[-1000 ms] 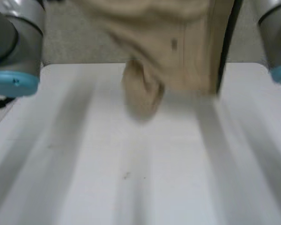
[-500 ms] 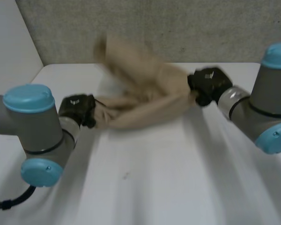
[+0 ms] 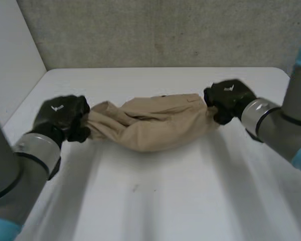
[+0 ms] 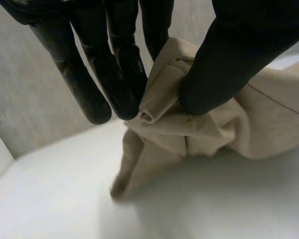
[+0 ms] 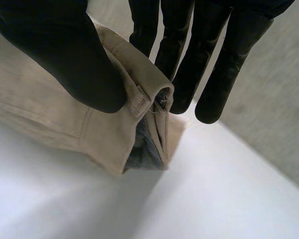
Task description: Fold the shorts.
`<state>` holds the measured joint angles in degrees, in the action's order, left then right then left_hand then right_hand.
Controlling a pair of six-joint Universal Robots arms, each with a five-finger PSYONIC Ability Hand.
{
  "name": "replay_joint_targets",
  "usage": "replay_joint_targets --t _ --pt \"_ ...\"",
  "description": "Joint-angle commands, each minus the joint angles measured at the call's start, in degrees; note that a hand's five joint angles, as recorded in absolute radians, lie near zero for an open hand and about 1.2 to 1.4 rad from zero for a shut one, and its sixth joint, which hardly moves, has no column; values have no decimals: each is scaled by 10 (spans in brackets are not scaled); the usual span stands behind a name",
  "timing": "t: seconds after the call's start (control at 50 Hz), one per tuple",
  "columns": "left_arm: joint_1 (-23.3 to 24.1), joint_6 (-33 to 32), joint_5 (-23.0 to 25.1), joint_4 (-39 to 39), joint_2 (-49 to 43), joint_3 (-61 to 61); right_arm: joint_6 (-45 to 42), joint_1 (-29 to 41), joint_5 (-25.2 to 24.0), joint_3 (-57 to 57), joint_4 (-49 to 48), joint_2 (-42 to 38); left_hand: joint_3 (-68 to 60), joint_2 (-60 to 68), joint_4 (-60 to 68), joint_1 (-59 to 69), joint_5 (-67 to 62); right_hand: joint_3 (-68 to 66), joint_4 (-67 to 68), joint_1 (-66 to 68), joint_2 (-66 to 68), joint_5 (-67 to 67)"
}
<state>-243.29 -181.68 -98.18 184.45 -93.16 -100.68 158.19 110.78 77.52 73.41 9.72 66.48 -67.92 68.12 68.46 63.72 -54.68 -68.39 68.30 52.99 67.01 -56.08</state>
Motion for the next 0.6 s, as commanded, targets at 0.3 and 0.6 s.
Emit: replay_joint_targets --t 0.3,0.6 --pt "-3 12 54 -1 -66 24 -2 7 -9 -70 -2 -45 -121 119 115 163 -153 -116 117 270 130 -139" --pt "-42 13 47 -3 -175 88 23 5 1 -142 -38 -152 -121 119 115 163 -153 561 -560 -407 -547 538"
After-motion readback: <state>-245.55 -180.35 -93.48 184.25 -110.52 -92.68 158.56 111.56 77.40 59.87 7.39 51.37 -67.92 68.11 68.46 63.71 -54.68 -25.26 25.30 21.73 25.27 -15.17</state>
